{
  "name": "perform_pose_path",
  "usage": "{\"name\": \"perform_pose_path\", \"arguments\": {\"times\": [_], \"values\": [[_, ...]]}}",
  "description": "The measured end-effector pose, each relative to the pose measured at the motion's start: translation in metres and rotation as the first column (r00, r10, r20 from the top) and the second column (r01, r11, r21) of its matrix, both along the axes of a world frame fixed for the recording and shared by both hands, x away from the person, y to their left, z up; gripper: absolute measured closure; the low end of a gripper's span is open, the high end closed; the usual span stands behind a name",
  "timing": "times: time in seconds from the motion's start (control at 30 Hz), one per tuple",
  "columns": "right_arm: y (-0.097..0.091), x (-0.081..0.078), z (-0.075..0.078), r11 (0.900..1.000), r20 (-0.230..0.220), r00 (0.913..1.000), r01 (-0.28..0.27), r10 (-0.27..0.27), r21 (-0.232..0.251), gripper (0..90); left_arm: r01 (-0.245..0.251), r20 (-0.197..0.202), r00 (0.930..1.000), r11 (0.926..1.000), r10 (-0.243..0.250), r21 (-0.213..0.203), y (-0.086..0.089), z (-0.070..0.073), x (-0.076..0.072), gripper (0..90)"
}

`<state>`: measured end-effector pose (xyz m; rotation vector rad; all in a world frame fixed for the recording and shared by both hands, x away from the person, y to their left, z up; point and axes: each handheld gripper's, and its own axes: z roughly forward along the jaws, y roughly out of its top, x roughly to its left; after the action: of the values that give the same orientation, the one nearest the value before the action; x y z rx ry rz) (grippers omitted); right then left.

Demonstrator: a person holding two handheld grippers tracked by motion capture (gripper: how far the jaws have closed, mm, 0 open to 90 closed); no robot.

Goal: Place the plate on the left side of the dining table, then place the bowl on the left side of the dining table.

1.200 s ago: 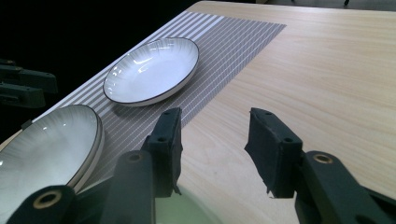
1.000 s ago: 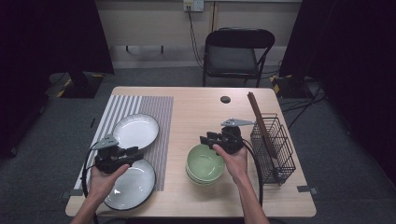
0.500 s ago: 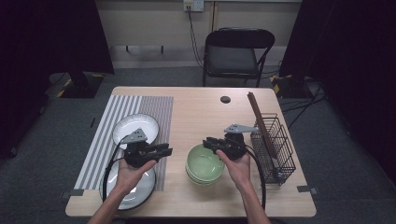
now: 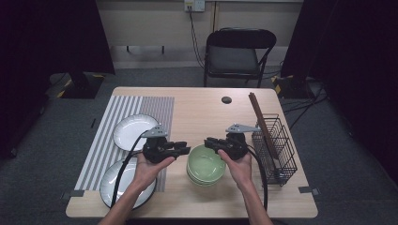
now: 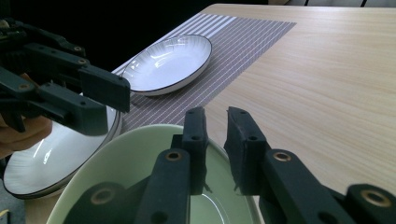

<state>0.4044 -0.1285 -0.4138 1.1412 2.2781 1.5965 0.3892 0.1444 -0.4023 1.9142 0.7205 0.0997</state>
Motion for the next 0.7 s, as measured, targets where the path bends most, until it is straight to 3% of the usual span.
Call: {"name": "perform_pose_path", "arguments": {"times": [0.03,0.1,0.23,0.33,0.43,0.5,0.57,0.7], "values": [[-0.001,0.001,-0.001,0.9999,-0.011,0.9999,-0.006,0.006,0.011,78.6,-0.002,0.013,0.9999,0.9996,0.001,0.028,-0.003,0.000,0.001,70.5],[-0.001,0.002,-0.001,0.9999,-0.013,0.9999,-0.005,0.006,0.012,78.9,0.002,0.003,1.0000,0.9997,-0.002,0.024,-0.003,-0.001,0.002,71.4],[-0.001,0.004,-0.002,0.9999,-0.014,0.9998,-0.012,0.012,-0.005,82.8,0.019,0.001,0.9998,0.9998,-0.019,0.007,-0.004,-0.004,0.006,81.7],[-0.002,0.005,-0.003,0.9999,-0.021,0.9997,-0.013,0.013,-0.002,85.3,0.005,-0.013,0.9999,0.9997,-0.004,0.025,-0.003,-0.006,0.009,88.0],[-0.003,0.005,-0.004,0.9999,-0.027,0.9996,-0.010,0.010,-0.002,84.3,0.004,-0.009,1.0000,0.9999,-0.003,0.015,-0.002,-0.008,0.008,84.3],[-0.003,0.006,-0.004,0.9999,-0.028,0.9995,-0.014,0.014,0.000,83.9,0.005,-0.019,0.9998,0.9995,-0.006,-0.032,0.001,-0.006,0.008,82.3],[-0.004,0.006,-0.004,0.9999,-0.031,0.9994,-0.015,0.015,-0.002,83.1,0.002,-0.009,1.0000,0.9994,-0.002,-0.035,0.001,-0.004,0.008,82.2],[-0.005,0.008,-0.004,0.9993,-0.034,0.9990,-0.029,0.029,-0.022,82.6,0.031,-0.033,0.9990,0.9989,-0.032,-0.035,-0.003,-0.006,0.011,76.9]]}}
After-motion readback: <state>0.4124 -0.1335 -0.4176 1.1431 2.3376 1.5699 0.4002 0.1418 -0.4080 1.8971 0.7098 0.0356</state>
